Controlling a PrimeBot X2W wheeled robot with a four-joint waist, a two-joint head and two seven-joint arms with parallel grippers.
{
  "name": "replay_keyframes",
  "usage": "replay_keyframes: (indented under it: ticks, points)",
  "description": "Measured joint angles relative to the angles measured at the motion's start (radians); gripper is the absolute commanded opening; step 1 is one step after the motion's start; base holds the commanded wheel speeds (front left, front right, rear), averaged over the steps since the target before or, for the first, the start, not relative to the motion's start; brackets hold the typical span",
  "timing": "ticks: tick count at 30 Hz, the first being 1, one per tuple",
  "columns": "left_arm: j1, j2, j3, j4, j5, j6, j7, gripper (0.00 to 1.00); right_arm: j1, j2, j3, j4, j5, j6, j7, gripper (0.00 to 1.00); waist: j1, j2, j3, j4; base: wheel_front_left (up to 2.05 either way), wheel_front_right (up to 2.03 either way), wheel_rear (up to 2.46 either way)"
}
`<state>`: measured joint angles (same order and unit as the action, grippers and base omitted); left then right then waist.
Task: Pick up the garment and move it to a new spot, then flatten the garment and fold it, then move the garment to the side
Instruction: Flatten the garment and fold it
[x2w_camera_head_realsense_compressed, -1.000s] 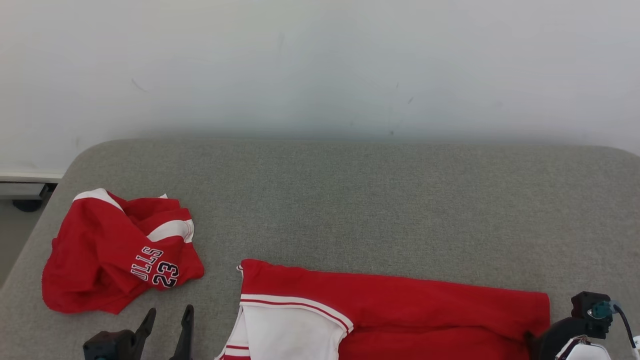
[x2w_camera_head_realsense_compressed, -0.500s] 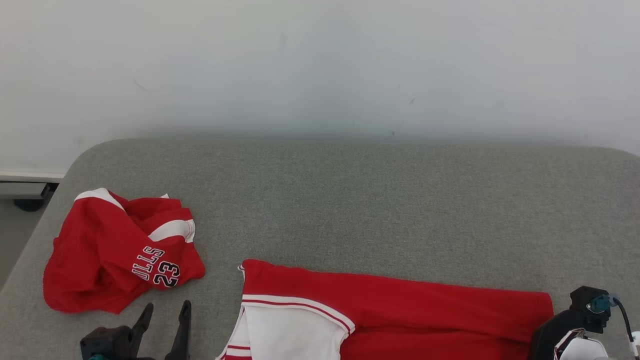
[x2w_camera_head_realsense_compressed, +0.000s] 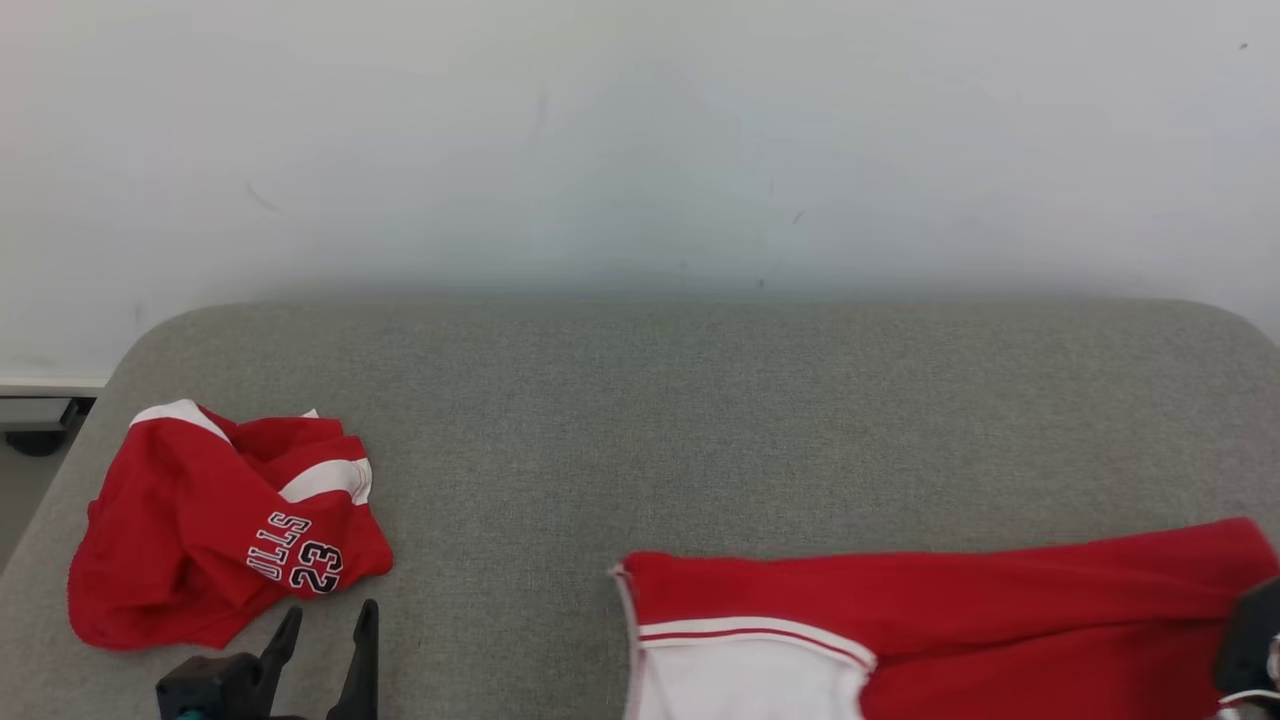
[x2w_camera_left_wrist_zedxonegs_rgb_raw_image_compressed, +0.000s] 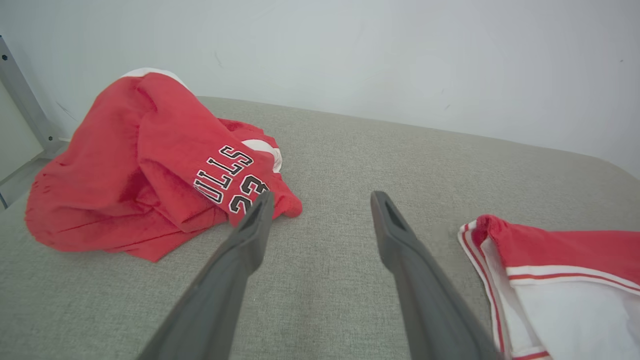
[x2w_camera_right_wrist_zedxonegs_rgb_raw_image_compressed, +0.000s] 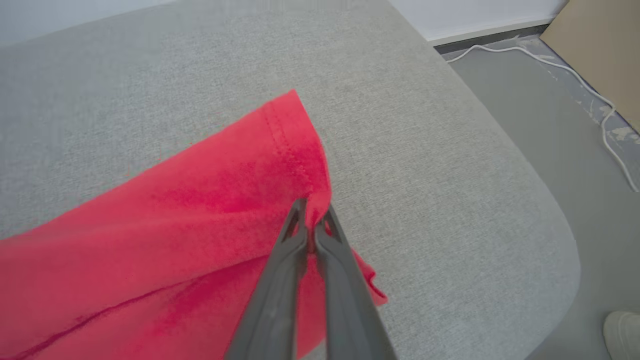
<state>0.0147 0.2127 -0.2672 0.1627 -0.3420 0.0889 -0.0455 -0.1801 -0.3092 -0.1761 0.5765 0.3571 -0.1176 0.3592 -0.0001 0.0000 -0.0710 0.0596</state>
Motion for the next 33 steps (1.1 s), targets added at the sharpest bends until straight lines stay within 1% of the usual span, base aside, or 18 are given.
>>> replay_keyframes:
  ticks: [4, 5, 7, 9, 11, 14, 17, 19, 21, 23, 24, 26, 28, 33]
  points:
    - [0.003, -0.006, -0.002, -0.004, 0.000, 0.000, 0.000, 1.00, 0.004, -0.052, -0.071, -0.003, -0.002, -0.006, -0.008, 0.00, 0.0000, 0.0000, -0.002, -0.007, 0.00, 0.00, 0.00]
    - [0.003, -0.007, -0.004, -0.004, 0.000, 0.000, 0.000, 1.00, 0.005, -0.067, -0.104, -0.006, -0.007, -0.006, -0.009, 0.00, 0.0000, 0.0000, -0.002, -0.011, 0.00, 0.00, 0.00]
    - [0.003, -0.009, -0.006, -0.004, 0.000, 0.000, 0.000, 1.00, 0.008, -0.078, -0.130, -0.012, -0.009, -0.007, -0.011, 0.00, 0.0000, 0.0000, -0.003, -0.013, 0.00, 0.00, 0.00]
    - [0.003, -0.009, -0.008, -0.003, 0.002, 0.000, 0.000, 1.00, 0.007, -0.076, -0.134, -0.028, -0.013, -0.007, -0.012, 0.00, 0.0000, 0.0000, -0.004, -0.015, 0.00, 0.00, 0.00]
    - [0.009, -0.008, -0.007, -0.001, 0.003, 0.000, 0.000, 1.00, 0.004, -0.041, -0.118, -0.044, -0.005, -0.007, 0.004, 0.00, 0.0000, 0.0000, -0.009, -0.019, 0.00, 0.00, 0.00]
    - [0.030, -0.009, -0.009, 0.003, 0.003, 0.001, 0.000, 1.00, 0.010, 0.067, -0.067, -0.096, 0.035, -0.002, 0.032, 0.00, 0.0000, 0.0000, -0.017, -0.027, 0.00, 0.00, 0.00]
    - [0.040, -0.009, -0.010, 0.002, 0.003, 0.007, 0.000, 1.00, 0.015, 0.157, 0.016, -0.162, 0.055, 0.043, 0.062, 0.00, 0.0001, 0.0000, -0.025, -0.037, 0.00, 0.00, 0.00]
    - [0.039, -0.010, -0.014, 0.003, 0.003, 0.007, 0.000, 1.00, 0.024, 0.194, 0.060, -0.197, 0.056, 0.062, 0.073, 0.00, 0.0000, 0.0000, -0.030, -0.042, 0.00, 0.00, 0.00]
    - [0.039, -0.012, -0.024, 0.002, 0.003, 0.007, 0.000, 1.00, 0.031, 0.207, 0.091, -0.225, 0.056, 0.084, 0.090, 0.00, 0.0001, 0.0000, -0.035, -0.046, 0.00, 0.00, 0.00]
    - [0.038, -0.016, -0.030, 0.002, 0.004, 0.006, 0.001, 1.00, 0.031, 0.216, 0.104, -0.237, 0.056, 0.084, 0.092, 0.00, 0.0001, 0.0000, -0.036, -0.047, 0.00, 0.00, 0.00]
    - [0.037, -0.019, -0.035, 0.002, 0.006, 0.004, 0.001, 1.00, 0.031, 0.227, 0.117, -0.249, 0.057, 0.091, 0.100, 0.00, 0.0001, 0.0000, -0.037, -0.047, 0.00, 0.00, 0.00]
    - [0.035, -0.021, -0.039, 0.003, 0.007, -0.002, 0.001, 1.00, 0.030, 0.259, 0.144, -0.262, 0.063, 0.103, 0.113, 0.00, 0.0001, 0.0000, -0.040, -0.045, 0.00, 0.00, 0.00]
    - [0.036, -0.017, -0.036, 0.003, 0.007, -0.001, 0.001, 1.00, 0.025, 0.289, 0.174, -0.266, 0.097, 0.110, 0.130, 0.00, 0.0001, 0.0000, -0.042, -0.043, 0.00, 0.00, 0.00]
    - [0.029, -0.020, -0.050, 0.008, 0.009, -0.011, 0.011, 1.00, 0.023, 0.276, 0.245, -0.262, 0.120, 0.108, 0.161, 0.00, 0.0002, 0.0000, -0.044, -0.031, 0.00, 0.00, 0.00]
